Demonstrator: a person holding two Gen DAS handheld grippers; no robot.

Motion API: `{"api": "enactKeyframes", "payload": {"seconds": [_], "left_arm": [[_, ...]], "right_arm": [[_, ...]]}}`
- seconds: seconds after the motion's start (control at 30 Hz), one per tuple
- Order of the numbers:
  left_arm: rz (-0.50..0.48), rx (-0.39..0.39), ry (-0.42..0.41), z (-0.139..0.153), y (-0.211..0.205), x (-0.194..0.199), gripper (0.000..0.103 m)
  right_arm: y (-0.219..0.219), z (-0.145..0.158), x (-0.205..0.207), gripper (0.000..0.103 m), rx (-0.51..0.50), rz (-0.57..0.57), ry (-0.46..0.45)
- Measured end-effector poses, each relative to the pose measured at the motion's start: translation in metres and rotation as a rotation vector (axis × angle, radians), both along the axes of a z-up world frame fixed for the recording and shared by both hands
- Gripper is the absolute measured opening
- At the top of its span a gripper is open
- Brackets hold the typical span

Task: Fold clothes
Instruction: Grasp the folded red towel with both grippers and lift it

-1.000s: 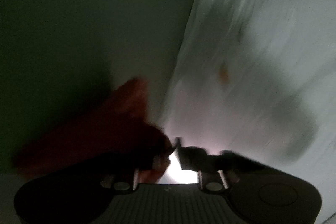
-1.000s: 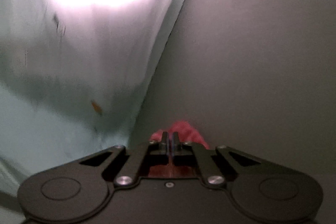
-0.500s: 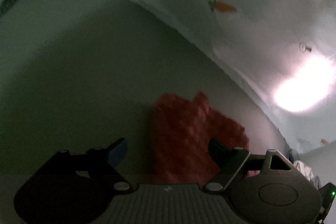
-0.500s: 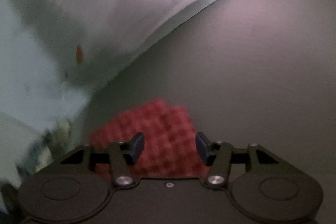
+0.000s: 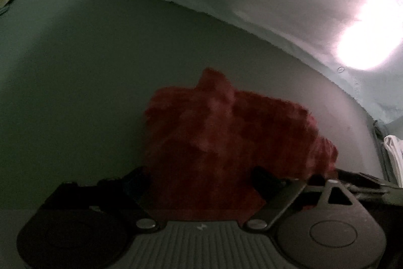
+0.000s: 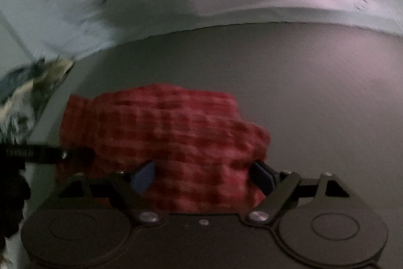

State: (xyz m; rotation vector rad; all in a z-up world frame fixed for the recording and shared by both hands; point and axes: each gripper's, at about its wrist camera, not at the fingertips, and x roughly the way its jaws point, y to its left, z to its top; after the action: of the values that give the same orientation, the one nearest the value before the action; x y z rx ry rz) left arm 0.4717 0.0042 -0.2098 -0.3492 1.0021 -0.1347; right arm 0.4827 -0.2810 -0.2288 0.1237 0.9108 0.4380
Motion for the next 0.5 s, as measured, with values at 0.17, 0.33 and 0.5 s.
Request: {"api": "enactKeyframes", "payload": {"seconds": [0.17, 0.33, 0.5], "left_arm": [[-0.068, -0.050, -0.030, -0.002, -0.007, 0.010, 0.092], [-0.060, -0.196, -0.030, -0.009, -0.003, 0.006, 0.063], [0.004, -0.282, 0.032, -0.018, -0.002, -0.008, 0.019]], "right_arm": [[0.012, 0.001, 0.011, 0.081, 0.047, 0.054, -0.021], [0.003, -0.011, 0.026, 0.040, 0.357, -0.064, 0.129], [-0.023, -0.052, 0.011, 0.014, 0.761, -0.314, 0.352]]}}
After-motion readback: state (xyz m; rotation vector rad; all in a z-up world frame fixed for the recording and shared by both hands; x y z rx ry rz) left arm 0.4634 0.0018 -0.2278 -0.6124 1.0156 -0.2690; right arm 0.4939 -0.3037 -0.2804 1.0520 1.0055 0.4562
